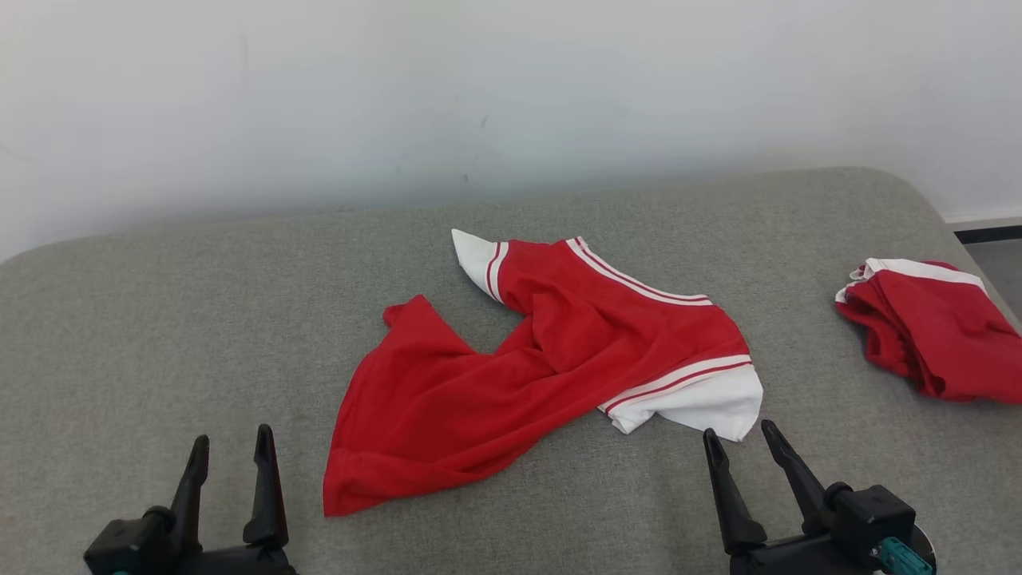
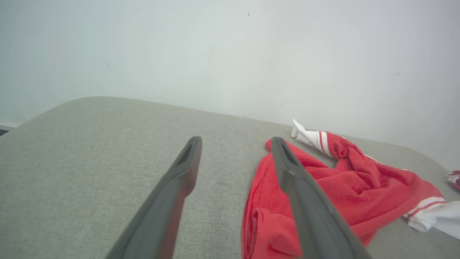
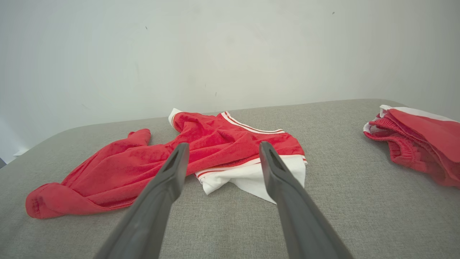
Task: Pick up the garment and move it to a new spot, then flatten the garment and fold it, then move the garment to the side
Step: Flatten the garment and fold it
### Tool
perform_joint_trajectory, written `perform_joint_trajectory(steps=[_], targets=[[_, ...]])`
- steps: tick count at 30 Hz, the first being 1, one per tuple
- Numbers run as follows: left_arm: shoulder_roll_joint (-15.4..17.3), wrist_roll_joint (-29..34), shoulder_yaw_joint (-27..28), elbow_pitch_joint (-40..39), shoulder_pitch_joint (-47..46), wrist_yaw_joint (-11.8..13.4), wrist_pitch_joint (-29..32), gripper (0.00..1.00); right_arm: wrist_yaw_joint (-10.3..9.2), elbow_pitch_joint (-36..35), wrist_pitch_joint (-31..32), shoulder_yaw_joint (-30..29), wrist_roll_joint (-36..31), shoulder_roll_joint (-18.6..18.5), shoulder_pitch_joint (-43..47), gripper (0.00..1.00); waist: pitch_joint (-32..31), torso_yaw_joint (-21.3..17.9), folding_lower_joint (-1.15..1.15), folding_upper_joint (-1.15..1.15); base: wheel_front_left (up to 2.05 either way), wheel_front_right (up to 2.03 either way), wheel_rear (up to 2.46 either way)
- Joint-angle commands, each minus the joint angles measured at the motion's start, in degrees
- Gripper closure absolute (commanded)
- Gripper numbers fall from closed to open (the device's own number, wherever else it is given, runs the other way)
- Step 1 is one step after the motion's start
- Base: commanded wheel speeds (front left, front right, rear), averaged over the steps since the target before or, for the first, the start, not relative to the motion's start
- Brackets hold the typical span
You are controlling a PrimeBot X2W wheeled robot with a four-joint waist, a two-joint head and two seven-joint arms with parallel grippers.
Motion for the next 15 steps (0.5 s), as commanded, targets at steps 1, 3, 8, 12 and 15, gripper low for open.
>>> perform_joint_trajectory(steps=[1, 3, 8, 12, 15], targets=[[-0.49, 0.74, 0.84, -3.18, 1.65, -1.36, -0.01, 0.00, 0.04, -0.12, -0.06, -0.43, 0.04, 0.16, 0.77, 0.00, -0.22, 0.46, 0.01, 0.01, 0.00, 0.00, 0.00], [-0.79, 1.00, 1.40, -6.63, 2.46, -2.77, -0.01, 0.00, 0.04, 0.21, 0.50, -1.17, 0.14, 0.33, 0.91, 0.00, -0.40, 0.70, 0.01, 0.01, 0.00, 0.00, 0.00], [-1.22, 0.85, 1.72, -11.37, 4.99, -4.38, -0.01, 0.00, 0.04, 2.40, 4.01, -4.04, 0.44, 0.70, 1.08, 0.00, -0.84, 1.62, 0.01, 0.01, 0.00, 0.00, 0.00], [-1.27, -0.60, 0.66, -11.29, 6.76, -4.28, -0.01, 0.00, 0.04, 4.84, 8.75, -7.73, 0.75, 0.84, 0.10, 0.00, -0.70, 2.47, 0.01, 0.01, 0.00, 0.00, 0.00], [-1.26, -0.61, 0.24, -10.98, 7.05, -4.09, -0.01, 0.00, 0.04, 6.41, 11.74, -10.07, 0.61, 0.72, -1.33, 0.00, -0.45, 3.00, 0.01, 0.01, 0.00, 0.00, 0.00]])
